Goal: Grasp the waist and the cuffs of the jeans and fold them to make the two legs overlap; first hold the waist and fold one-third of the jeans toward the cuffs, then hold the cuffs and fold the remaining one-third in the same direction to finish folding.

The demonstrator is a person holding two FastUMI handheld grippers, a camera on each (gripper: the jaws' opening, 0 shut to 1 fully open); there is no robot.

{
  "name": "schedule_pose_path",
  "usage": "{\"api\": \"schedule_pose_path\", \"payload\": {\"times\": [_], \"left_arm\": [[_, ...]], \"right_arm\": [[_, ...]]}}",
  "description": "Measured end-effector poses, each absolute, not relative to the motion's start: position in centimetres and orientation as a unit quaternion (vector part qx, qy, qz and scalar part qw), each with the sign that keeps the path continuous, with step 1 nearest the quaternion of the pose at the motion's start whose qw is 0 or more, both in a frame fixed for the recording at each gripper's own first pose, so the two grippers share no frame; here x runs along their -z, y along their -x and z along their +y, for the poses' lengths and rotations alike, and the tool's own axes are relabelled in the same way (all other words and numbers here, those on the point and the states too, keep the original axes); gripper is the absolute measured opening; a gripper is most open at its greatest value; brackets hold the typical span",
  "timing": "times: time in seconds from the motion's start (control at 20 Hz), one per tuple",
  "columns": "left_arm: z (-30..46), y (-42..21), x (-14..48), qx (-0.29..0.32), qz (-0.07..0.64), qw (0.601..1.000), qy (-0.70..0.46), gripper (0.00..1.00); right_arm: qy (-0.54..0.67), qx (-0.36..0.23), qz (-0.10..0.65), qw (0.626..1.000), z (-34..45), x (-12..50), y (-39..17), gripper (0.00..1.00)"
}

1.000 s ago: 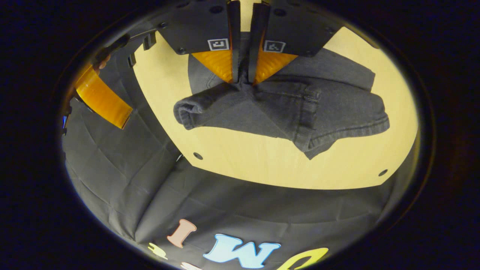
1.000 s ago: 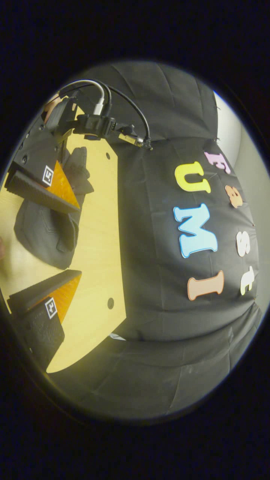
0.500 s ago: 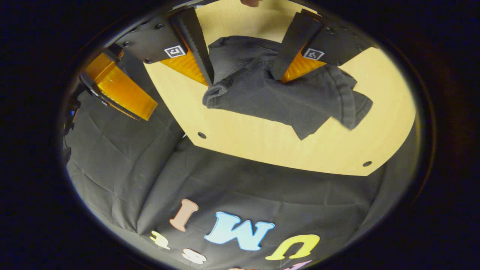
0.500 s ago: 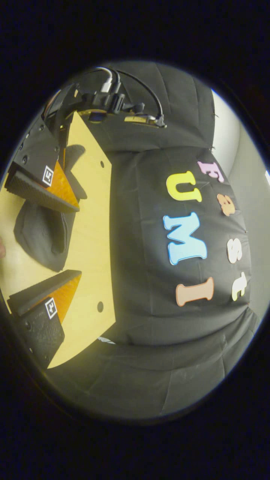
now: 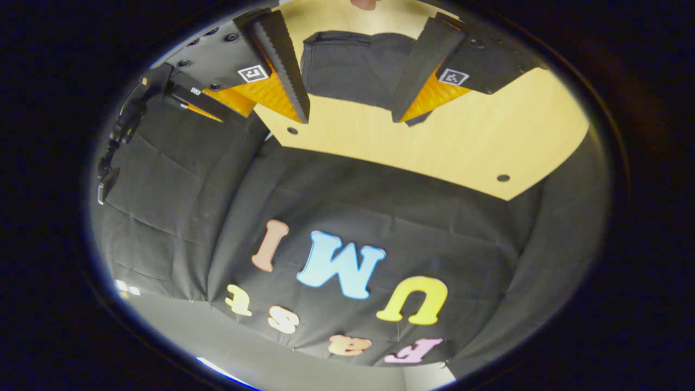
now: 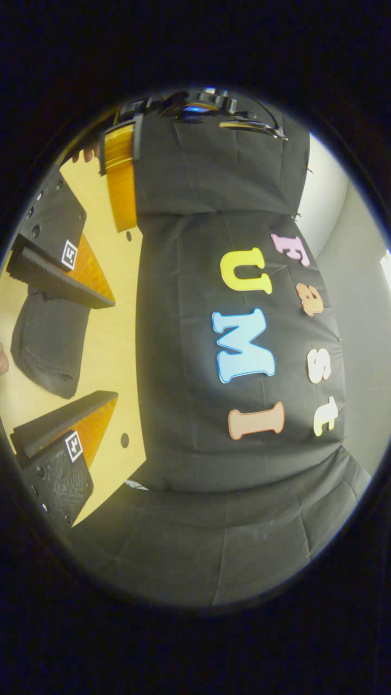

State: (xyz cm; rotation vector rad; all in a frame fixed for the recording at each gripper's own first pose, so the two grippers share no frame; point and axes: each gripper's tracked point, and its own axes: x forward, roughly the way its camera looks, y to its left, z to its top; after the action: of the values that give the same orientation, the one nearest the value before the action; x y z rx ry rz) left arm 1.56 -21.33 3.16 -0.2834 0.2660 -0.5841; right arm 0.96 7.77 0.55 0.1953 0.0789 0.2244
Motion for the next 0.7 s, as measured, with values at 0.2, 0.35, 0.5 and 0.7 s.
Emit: {"api": "schedule_pose_path", "payload": {"times": [0.2, 0.35, 0.5, 0.7], "left_arm": [[-19.1, -2.3, -5.5, 0.255, 0.061, 0.957, 0.125, 0.96], [-17.5, -2.6, -5.3, 0.230, 0.044, 0.966, 0.110, 1.00], [-17.2, -2.5, -4.9, 0.222, 0.042, 0.969, 0.104, 0.96], [-17.4, -2.3, -4.6, 0.222, 0.046, 0.968, 0.104, 0.96]], "right_arm": [[-0.090, -0.095, 0.026, 0.991, 7.7, -1.3, -0.3, 0.92], [-0.071, -0.079, 0.013, 0.994, 7.0, -1.8, 0.2, 0.92], [-0.070, -0.071, -0.003, 0.995, 6.6, -2.5, 0.4, 0.91], [-0.071, -0.068, 0.001, 0.995, 6.3, -2.3, 0.5, 0.91]]}}
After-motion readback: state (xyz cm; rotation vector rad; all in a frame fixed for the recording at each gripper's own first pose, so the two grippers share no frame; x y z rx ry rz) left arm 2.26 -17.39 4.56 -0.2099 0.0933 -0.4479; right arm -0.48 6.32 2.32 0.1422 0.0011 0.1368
